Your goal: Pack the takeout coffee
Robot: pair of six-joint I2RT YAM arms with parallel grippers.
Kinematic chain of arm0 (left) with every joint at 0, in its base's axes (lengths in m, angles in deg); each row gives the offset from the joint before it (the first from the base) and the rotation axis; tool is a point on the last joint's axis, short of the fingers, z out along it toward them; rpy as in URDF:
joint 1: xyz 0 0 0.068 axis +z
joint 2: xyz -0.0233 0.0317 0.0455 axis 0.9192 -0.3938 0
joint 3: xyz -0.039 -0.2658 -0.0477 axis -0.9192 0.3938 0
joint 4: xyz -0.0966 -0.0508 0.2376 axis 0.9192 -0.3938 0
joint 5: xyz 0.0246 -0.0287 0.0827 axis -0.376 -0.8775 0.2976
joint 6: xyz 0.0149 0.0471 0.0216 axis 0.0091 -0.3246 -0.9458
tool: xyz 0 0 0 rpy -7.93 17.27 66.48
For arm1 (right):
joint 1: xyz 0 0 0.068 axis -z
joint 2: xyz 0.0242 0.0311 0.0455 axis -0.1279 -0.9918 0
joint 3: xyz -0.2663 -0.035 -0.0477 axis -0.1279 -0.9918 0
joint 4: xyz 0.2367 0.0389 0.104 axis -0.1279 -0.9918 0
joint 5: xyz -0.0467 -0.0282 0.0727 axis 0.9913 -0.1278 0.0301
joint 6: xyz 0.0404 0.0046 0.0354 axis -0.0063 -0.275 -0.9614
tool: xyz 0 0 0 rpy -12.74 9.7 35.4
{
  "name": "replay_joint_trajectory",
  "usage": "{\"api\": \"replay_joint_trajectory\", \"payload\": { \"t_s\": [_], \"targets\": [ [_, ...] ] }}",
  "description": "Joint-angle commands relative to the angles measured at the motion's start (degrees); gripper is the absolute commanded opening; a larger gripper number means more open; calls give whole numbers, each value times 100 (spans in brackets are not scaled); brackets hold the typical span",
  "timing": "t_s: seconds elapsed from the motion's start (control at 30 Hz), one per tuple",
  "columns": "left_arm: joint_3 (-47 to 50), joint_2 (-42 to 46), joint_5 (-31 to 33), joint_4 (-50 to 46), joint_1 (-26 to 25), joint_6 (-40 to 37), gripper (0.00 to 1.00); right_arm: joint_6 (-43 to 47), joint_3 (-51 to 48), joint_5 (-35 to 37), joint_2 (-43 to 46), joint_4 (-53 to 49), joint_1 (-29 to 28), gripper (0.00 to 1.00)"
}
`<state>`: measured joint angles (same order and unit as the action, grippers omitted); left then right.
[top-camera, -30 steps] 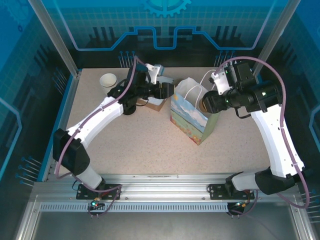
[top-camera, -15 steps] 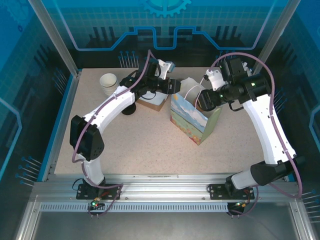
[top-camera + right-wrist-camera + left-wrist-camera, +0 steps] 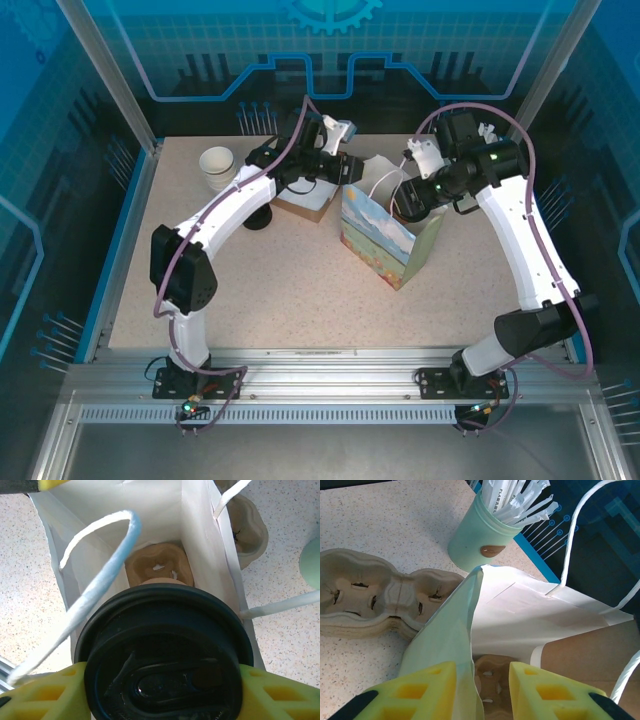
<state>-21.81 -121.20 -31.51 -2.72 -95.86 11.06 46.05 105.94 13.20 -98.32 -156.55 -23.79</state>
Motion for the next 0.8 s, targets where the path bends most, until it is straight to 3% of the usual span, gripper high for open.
{"api": "replay_joint_trajectory", "payload": {
  "t_s": [0.0, 0.77],
  "targets": [
    [-207, -102, -170, -112, -32, -186, 33, 93, 56, -128, -32, -63, 79, 41],
    [-276, -128, -102, -190, -28, -278, 23, 169, 87, 38, -354, -175, -103, 40]
  ]
}}
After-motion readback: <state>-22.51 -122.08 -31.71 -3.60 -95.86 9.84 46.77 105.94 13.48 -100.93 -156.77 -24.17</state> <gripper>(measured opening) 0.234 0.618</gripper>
